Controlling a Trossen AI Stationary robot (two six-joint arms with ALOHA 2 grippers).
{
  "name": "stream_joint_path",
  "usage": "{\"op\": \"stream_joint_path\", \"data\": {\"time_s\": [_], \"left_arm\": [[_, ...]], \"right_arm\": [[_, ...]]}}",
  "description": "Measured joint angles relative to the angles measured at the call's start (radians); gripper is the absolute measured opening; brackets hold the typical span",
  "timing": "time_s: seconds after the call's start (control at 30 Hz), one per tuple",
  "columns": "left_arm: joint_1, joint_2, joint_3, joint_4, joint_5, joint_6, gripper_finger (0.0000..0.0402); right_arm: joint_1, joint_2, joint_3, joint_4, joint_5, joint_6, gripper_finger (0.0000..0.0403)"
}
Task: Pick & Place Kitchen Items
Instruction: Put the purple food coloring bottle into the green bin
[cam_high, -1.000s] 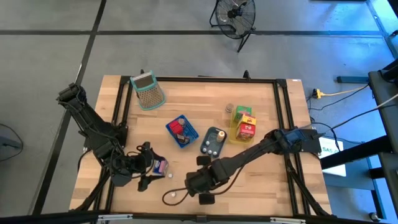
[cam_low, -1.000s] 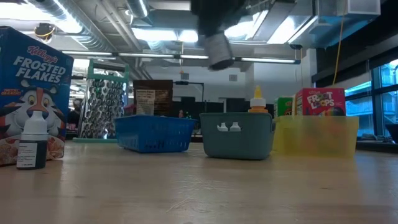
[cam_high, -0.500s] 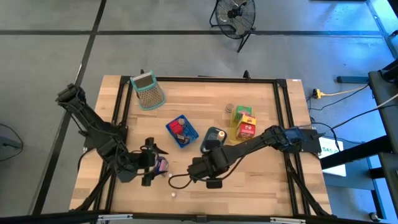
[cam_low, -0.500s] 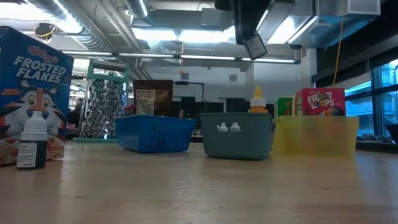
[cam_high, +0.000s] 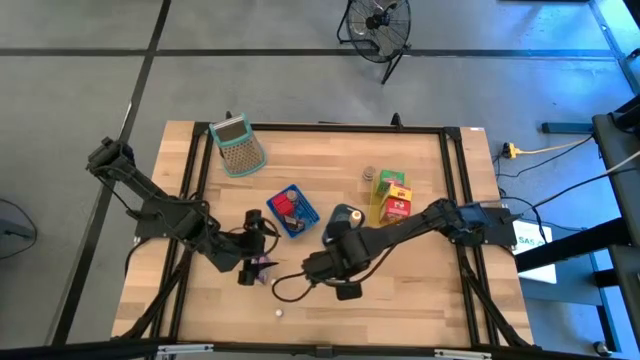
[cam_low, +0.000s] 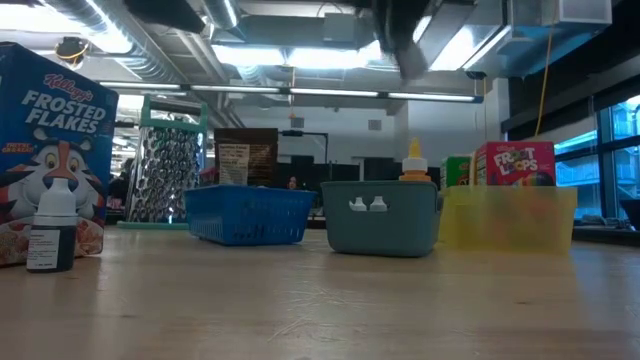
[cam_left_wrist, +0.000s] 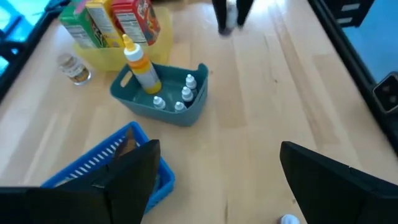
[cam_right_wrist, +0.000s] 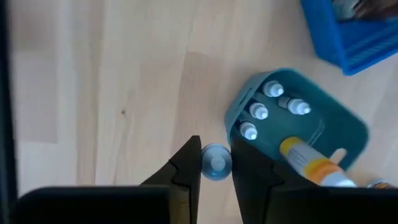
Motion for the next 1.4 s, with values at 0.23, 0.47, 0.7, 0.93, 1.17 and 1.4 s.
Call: {"op": "stream_joint_path", "data": {"time_s": [0.23, 0.47, 0.7, 0.93, 1.17, 1.4], "left_arm": [[0.041, 0.000, 0.000, 0.000, 0.001, 0.110, 0.0329], [0.087, 0.000, 0.000, -0.060, 0.002, 0.114, 0.0329], [0.117, 0.000, 0.000, -0.097, 0.018, 0.098, 0.0329], [0.144, 0.000, 0.000, -0.098, 0.023, 0.098, 0.0329], [0.159, 0.000, 0.000, -0.096, 0.055, 0.098, 0.0329], [0.159, 0.000, 0.000, -0.090, 0.056, 0.098, 0.0329]], "right_arm": [[0.001, -0.175, -0.019, 0.002, 0.105, -0.031, 0.0071], [0.002, -0.517, -0.344, 0.001, 0.236, 0.109, 0.0072], [0.031, -0.875, -0.857, 0.182, 0.331, 0.397, 0.0072], [0.028, -0.972, -1.239, 0.963, 0.222, 0.054, 0.0071], [-0.094, -0.876, -1.306, 1.099, 0.161, 0.015, 0.0072], [-0.182, -0.786, -1.305, 1.171, 0.013, -0.053, 0.0072]]}}
